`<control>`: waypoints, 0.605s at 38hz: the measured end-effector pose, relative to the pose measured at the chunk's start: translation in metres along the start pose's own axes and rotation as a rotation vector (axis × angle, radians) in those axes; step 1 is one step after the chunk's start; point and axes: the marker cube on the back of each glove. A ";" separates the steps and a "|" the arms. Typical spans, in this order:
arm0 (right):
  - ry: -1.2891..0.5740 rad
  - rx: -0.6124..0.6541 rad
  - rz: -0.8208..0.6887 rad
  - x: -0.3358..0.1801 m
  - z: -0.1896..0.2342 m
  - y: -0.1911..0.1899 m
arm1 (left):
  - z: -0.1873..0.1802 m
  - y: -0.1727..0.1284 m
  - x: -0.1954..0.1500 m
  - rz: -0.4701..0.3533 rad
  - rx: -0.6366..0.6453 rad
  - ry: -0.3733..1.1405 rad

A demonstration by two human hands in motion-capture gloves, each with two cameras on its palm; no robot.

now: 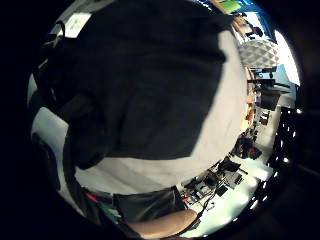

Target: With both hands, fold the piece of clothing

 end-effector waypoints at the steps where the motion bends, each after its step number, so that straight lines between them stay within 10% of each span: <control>1: -0.007 0.004 -0.026 -0.006 0.007 0.000 | 0.000 0.000 -0.003 -0.005 0.003 0.002; 10: -0.167 -0.092 -0.118 -0.015 -0.013 0.013 | 0.003 0.000 -0.015 -0.023 -0.003 0.019; 17: -0.105 0.170 -0.138 0.050 -0.089 -0.053 | 0.002 -0.001 -0.015 -0.035 0.004 -0.013; 23: -0.044 0.326 -0.001 0.138 -0.194 -0.037 | 0.005 0.000 -0.006 -0.023 -0.017 -0.038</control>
